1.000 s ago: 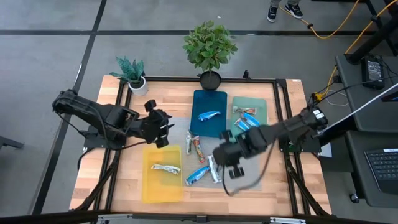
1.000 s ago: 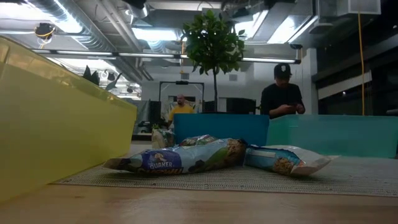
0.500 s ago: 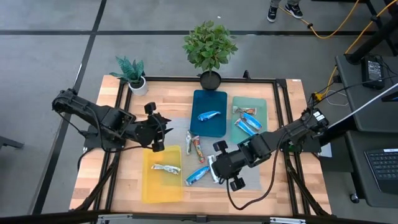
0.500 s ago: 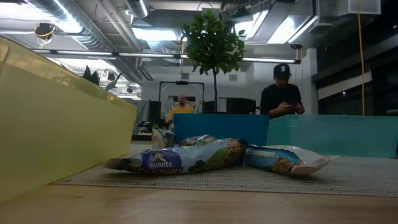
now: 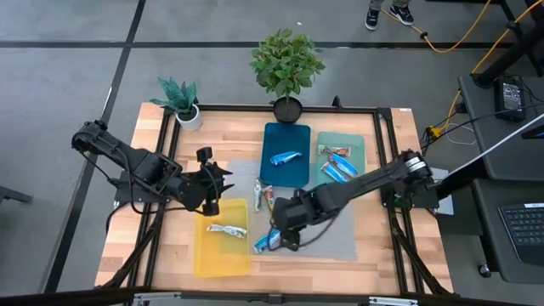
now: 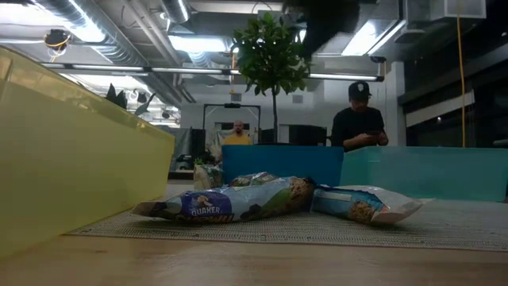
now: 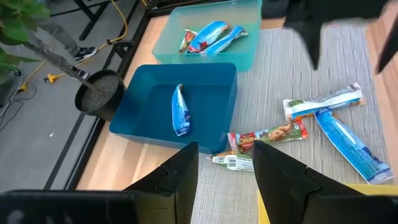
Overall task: Pick and place Granola Bars by type
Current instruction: Put the yellow granola bar into the yellow bin
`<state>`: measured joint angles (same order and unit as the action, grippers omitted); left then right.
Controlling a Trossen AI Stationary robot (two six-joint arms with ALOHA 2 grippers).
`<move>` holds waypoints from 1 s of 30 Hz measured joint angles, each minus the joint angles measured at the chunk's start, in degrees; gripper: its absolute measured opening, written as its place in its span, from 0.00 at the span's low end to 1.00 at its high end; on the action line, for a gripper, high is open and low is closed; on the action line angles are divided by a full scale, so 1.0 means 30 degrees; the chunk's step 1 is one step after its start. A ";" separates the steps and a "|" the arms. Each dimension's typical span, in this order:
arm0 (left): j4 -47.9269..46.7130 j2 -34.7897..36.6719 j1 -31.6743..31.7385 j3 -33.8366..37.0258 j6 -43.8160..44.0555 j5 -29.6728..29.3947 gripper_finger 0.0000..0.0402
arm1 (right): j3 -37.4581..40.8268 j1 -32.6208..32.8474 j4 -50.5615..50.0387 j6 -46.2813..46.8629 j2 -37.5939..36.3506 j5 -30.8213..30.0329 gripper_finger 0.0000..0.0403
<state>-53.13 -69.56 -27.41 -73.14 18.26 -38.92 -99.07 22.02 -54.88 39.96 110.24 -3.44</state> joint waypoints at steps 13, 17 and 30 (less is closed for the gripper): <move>-0.0379 0.0000 0.0000 0.0007 0.0000 0.0437 0.36 | 0.0000 0.0099 -0.1075 0.6954 0.2675 -0.0076 0.79; -0.0378 0.0000 0.0003 0.0007 0.0000 0.0437 0.36 | 0.0000 0.0103 -0.1500 0.8095 0.3735 0.0554 0.78; -0.0376 0.0000 0.0003 0.0007 0.0510 0.0437 0.36 | 0.0000 0.0095 -0.1021 0.8124 0.5284 0.1031 0.78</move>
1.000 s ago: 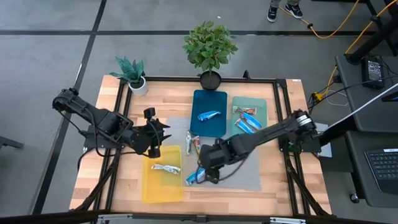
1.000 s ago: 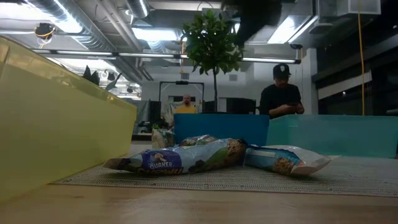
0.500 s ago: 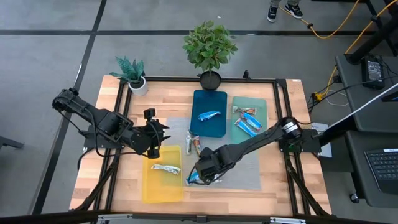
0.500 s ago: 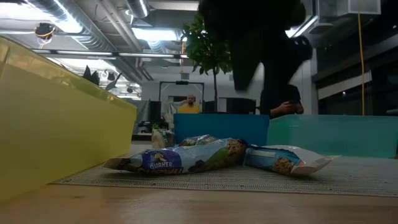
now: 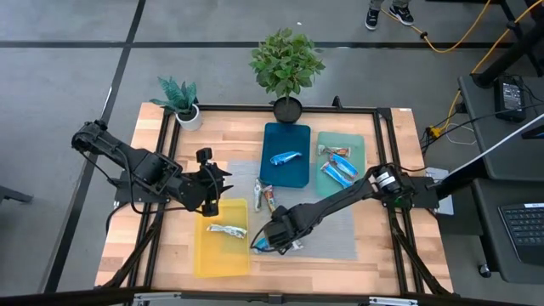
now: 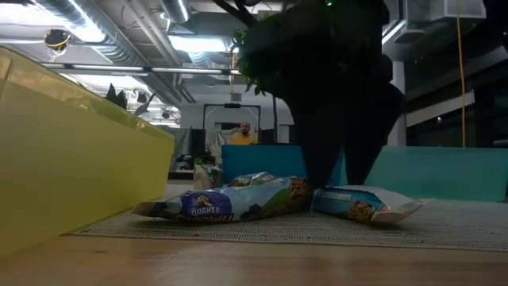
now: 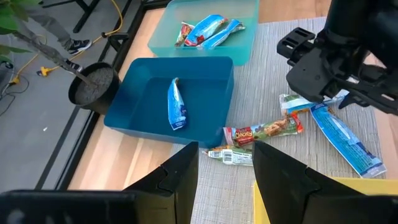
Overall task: Pick and place Granola Bars by type
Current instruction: Put the yellow granola bar into the yellow bin
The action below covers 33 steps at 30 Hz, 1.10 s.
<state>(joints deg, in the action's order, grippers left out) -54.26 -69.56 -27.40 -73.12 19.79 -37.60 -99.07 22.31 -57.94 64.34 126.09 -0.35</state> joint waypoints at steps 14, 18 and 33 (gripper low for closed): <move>0.0000 0.0000 0.0000 0.0000 0.0258 0.0073 0.36 | 0.0000 0.0007 0.0048 -0.0141 0.0900 0.0015 0.67; 0.0000 0.0000 0.0000 0.0000 0.0357 0.0073 0.36 | 0.0000 0.0000 0.0060 -0.0410 0.0900 0.0011 0.50; 0.0000 0.0000 0.0000 0.0000 0.0350 0.0095 0.36 | 0.0013 0.0040 -0.3218 -0.2537 -0.0184 0.0295 0.08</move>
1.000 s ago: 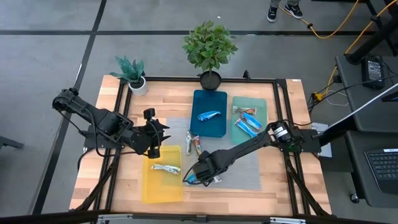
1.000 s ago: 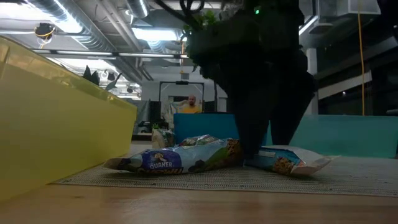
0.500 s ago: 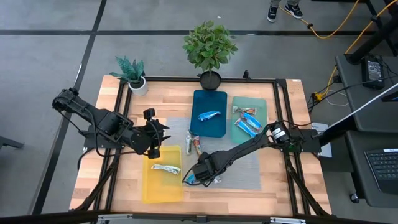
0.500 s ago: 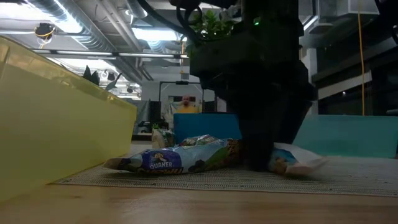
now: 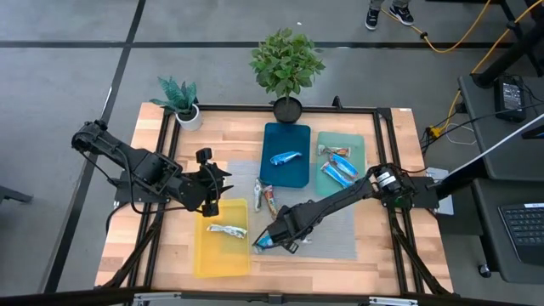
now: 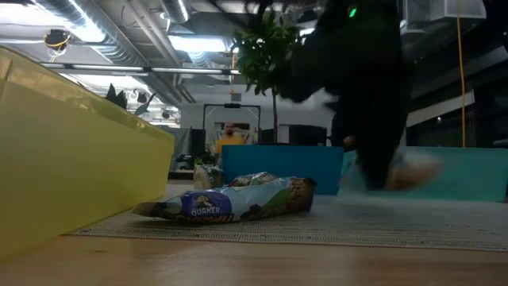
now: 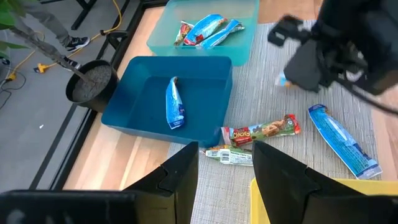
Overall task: Pick and place Granola Bars by type
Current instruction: Put the yellow granola bar into the yellow bin
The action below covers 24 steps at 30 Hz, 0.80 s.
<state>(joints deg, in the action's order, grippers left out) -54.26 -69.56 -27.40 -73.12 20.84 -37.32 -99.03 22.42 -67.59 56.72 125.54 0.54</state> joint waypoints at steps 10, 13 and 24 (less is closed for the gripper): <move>0.0023 -0.0026 0.0000 0.0000 0.1007 -0.0128 0.36 | -0.0013 0.0758 -0.2426 -0.0174 -0.4365 -0.3262 0.09; 0.0438 -0.0290 0.0044 0.0015 0.1585 0.0074 0.36 | -0.0013 0.1345 -0.2801 -0.0266 -0.5810 -0.5081 0.07; 0.8358 -0.1666 0.0960 0.0022 -0.4145 0.0178 0.36 | -0.0013 0.3079 -0.2918 -0.2495 -0.9379 -1.1756 0.09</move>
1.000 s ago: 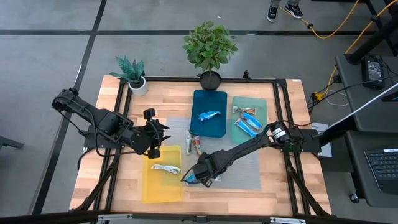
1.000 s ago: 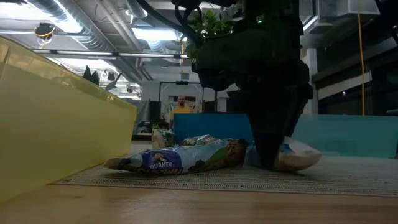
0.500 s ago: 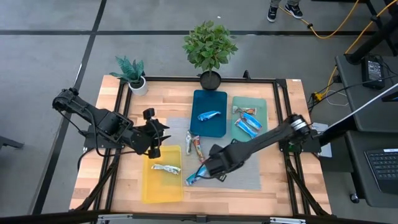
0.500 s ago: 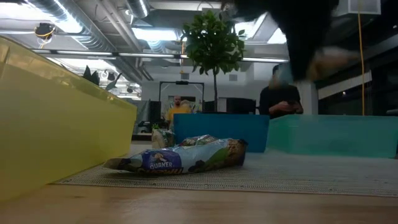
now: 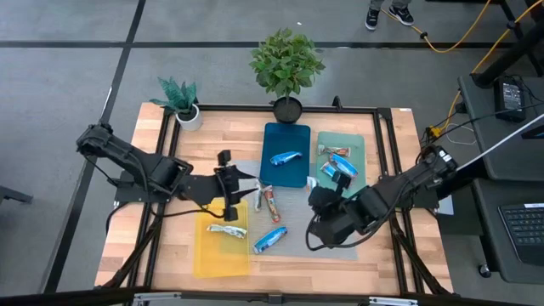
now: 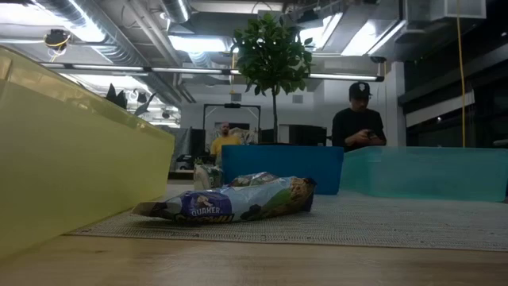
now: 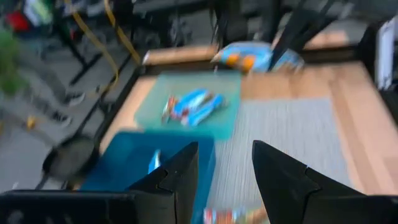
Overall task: Pick and place Granola Bars by type
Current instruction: Put the yellow granola bar into the yellow bin
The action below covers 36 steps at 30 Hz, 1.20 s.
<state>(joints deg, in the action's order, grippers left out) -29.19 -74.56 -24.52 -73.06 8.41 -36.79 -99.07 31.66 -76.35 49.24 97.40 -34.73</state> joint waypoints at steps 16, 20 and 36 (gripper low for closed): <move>0.8080 -0.0454 0.3238 -0.0015 -0.2320 0.3522 0.38 | 0.0000 0.0005 0.1847 -0.6226 -0.0604 -0.6131 0.09; 0.8319 -0.0454 0.4073 -0.0015 -0.1988 0.5057 0.45 | 0.0000 -0.0428 0.3279 -0.7990 -0.0604 -0.6138 0.06; 0.8669 -0.0454 0.5393 -0.0015 -0.1501 0.8098 0.76 | 0.0000 -0.2785 1.0046 -1.4881 -0.0604 -0.3319 0.06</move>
<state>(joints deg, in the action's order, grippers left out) -3.18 -75.92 -8.34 -73.10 3.90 -12.49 -99.07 23.31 -46.21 4.60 95.59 -44.69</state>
